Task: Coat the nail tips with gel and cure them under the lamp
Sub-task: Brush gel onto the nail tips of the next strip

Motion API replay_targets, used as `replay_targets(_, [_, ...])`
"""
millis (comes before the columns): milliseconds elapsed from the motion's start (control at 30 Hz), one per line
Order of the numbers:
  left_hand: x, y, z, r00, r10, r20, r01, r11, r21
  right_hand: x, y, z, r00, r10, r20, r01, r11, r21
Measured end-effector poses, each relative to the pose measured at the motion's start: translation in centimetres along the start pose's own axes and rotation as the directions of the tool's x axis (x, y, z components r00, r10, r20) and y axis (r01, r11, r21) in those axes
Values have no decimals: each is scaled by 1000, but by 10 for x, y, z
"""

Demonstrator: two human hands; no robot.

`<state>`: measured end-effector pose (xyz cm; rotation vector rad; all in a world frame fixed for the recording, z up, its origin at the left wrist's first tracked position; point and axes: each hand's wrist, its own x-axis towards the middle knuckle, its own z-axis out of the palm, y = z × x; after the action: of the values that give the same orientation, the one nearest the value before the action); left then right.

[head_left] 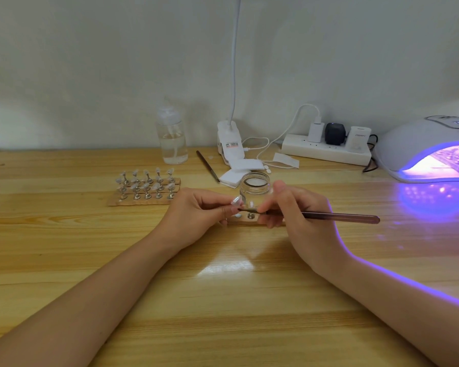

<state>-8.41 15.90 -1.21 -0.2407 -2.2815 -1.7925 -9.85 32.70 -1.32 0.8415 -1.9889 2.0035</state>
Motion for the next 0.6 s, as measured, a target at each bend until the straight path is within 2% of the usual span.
replay_targets(133, [0, -2, 0, 1000, -7, -5, 7, 1000, 8, 1, 0, -2, 999, -1, -54, -2, 999, -49])
replay_targets(600, [0, -1, 0, 1000, -8, -4, 8, 1000, 6, 0, 2, 0, 999, -3, 38, 7, 995, -99])
